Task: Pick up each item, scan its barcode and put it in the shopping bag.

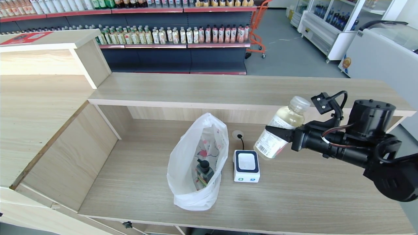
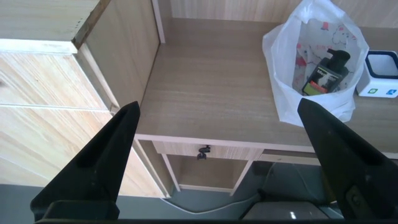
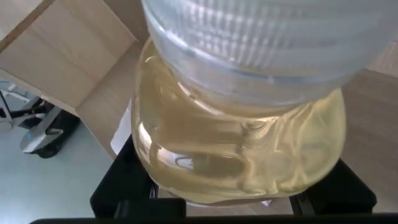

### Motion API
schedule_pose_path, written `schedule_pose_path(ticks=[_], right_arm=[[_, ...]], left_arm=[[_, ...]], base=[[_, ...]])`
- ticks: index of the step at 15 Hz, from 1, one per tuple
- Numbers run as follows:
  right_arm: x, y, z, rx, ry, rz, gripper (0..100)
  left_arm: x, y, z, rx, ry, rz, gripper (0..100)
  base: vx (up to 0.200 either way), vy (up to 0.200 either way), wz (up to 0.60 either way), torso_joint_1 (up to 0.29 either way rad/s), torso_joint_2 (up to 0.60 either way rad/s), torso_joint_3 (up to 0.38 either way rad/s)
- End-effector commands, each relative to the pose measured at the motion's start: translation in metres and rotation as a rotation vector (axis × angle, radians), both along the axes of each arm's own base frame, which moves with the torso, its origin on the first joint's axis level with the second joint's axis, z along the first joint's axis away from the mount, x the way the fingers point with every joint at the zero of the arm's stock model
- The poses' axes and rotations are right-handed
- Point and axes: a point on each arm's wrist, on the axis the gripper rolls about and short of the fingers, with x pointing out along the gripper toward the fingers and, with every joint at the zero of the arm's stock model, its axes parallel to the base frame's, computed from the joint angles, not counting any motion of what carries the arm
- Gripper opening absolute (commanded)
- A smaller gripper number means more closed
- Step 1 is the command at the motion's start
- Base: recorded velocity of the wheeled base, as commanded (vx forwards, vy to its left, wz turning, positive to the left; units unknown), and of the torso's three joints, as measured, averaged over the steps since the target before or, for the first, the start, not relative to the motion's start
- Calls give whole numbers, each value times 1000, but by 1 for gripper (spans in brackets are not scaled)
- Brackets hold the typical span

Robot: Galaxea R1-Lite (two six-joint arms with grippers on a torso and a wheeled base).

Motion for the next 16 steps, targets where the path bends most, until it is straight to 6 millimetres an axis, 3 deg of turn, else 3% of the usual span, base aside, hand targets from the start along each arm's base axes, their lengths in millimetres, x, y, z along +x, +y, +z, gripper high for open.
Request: schedule_pose_path(ticks=[1, 10, 13, 16], right_arm=[[-25, 1, 18, 38, -30, -1, 0], [-58, -11, 9, 44, 21, -34, 0], [-58, -11, 11, 61, 28, -35, 0], [-50, -8, 11, 65, 32, -36, 0]], left_arm=[[0, 0, 0, 0, -2, 0, 100], [0, 0, 0, 3, 0, 0, 100], [0, 0, 0, 1, 0, 0, 100], [0, 0, 0, 1, 0, 0, 100]], base=[[0, 0, 0, 0, 0, 0], [0, 0, 0, 0, 0, 0], [-200, 200, 0, 6, 7, 1], [0, 0, 0, 0, 0, 0]])
